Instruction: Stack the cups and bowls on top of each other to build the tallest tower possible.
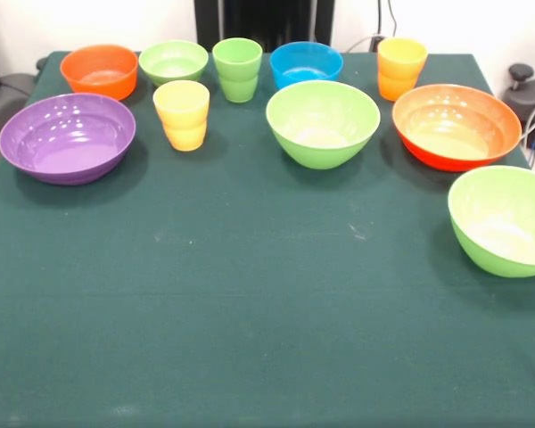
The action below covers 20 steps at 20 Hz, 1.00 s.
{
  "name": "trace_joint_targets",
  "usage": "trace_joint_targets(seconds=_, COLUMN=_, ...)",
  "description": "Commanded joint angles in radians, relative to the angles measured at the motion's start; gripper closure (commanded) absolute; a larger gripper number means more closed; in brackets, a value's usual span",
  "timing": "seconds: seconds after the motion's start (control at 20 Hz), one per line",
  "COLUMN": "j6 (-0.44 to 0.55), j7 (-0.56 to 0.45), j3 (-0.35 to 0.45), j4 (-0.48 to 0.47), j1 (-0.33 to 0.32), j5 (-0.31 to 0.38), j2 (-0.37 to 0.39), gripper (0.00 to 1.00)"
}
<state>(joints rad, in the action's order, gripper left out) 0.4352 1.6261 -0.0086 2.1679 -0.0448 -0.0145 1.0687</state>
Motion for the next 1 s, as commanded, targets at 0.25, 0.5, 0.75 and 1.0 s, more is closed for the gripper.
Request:
trace_joint_targets(seconds=0.25, j6=-0.148, j7=0.098, j3=0.035, j4=-0.113, j1=-0.039, j5=0.061, j2=-0.307, gripper=1.0)
trace_joint_targets(seconds=0.5, j6=-0.154, j7=0.096, j3=0.021, j4=-0.142, j1=-0.044, j5=0.057, j2=-0.342, gripper=1.0)
trace_joint_targets(seconds=0.75, j6=-0.181, j7=0.087, j3=0.032, j4=-0.177, j1=-0.063, j5=0.06, j2=-0.398, gripper=1.0)
trace_joint_targets(seconds=1.0, j6=-0.192, j7=0.09, j3=0.031, j4=-0.205, j1=-0.061, j5=0.063, j2=-0.415, gripper=1.0)
